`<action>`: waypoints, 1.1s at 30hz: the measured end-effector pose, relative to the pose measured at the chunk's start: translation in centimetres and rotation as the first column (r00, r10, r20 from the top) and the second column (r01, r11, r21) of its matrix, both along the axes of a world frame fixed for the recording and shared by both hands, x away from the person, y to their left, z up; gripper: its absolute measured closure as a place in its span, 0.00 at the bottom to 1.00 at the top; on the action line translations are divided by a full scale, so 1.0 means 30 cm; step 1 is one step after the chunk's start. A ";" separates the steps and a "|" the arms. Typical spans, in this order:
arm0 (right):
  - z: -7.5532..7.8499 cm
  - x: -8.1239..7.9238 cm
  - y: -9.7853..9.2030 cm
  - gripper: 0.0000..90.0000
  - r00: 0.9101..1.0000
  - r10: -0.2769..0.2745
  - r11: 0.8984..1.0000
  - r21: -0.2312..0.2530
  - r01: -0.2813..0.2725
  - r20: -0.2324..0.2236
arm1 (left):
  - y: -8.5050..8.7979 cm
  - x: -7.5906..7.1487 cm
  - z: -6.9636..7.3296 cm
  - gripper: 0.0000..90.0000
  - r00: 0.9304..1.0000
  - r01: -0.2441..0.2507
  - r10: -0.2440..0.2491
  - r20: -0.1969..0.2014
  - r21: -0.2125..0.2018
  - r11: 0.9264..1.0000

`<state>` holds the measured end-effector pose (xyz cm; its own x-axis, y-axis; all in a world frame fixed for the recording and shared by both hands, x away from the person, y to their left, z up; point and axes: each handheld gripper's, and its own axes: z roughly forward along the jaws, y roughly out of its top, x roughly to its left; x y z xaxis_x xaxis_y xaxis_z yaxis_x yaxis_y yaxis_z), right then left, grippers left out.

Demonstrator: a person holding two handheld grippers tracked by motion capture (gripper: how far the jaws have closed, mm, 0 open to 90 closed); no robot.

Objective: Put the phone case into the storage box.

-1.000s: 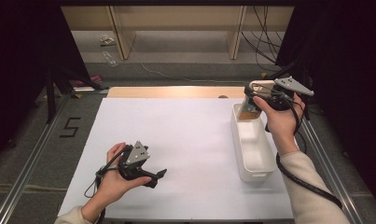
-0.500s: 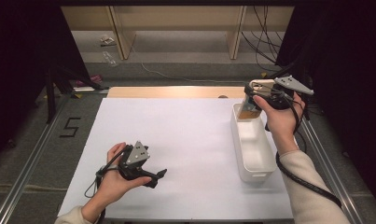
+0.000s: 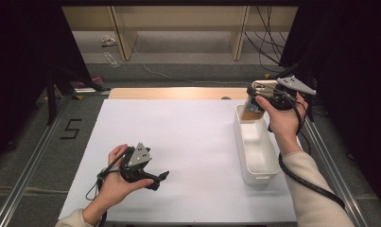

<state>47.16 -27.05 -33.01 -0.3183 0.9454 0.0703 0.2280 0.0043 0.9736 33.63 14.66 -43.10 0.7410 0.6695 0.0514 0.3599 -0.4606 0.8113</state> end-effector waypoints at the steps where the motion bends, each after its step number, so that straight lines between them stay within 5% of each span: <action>1: 0.001 0.001 0.001 0.15 1.000 0.000 1.000 0.000 0.000 0.000 | 0.000 0.000 0.000 0.00 1.000 0.001 -0.001 0.000 0.000 1.000; 33: -0.005 0.039 0.000 0.15 1.000 -0.019 1.000 -0.007 0.019 -0.017 | 0.000 0.000 0.003 0.00 1.000 0.001 -0.001 0.004 -0.003 1.000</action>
<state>48.32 -27.04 -33.15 -0.2987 0.9518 0.0689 0.2450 0.0067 0.9695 33.63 14.65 -43.01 0.7412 0.6693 0.0522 0.3567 -0.4585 0.8140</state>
